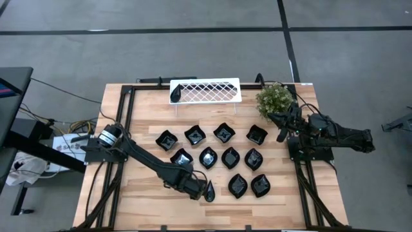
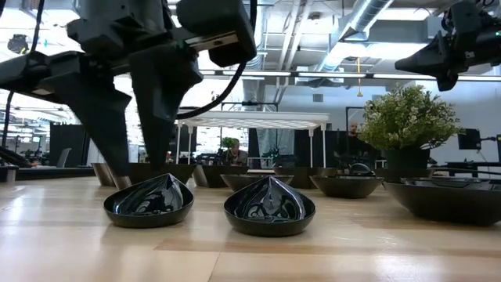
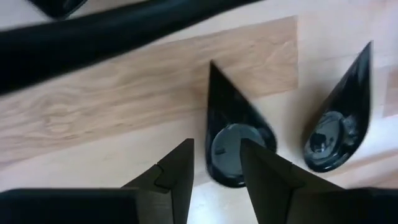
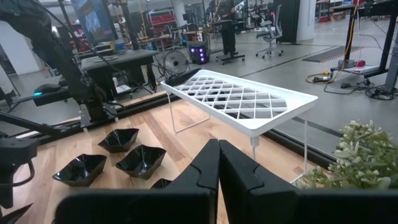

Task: Pick & Place Mini shaped plates
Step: Stack the black drop-shaped plate on top of the black drop-shaped plates on the shelf

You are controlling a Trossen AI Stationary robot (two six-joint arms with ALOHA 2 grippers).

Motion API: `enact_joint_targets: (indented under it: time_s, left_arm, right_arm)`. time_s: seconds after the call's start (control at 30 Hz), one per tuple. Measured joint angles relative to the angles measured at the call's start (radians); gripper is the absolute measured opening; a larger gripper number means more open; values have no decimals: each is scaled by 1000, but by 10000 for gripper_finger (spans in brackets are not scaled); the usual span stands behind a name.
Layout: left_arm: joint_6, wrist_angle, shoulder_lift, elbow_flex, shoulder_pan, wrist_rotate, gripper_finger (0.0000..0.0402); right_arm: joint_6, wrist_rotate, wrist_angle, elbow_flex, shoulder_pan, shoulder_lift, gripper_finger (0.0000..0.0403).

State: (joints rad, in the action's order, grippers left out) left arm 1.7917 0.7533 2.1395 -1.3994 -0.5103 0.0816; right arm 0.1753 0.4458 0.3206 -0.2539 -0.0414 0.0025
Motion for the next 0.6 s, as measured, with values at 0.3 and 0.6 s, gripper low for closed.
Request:
enact_joint_targets:
  time_s: [0.3, 0.6]
  left_arm:
    - [-5, -135, 0, 79, 29, -5, 131]
    - [-6, -137, -78, 125, 28, -1, 131]
  right_arm:
    - [0, 0, 1, 0, 0, 0, 1]
    - [0, 0, 0, 0, 0, 0, 1]
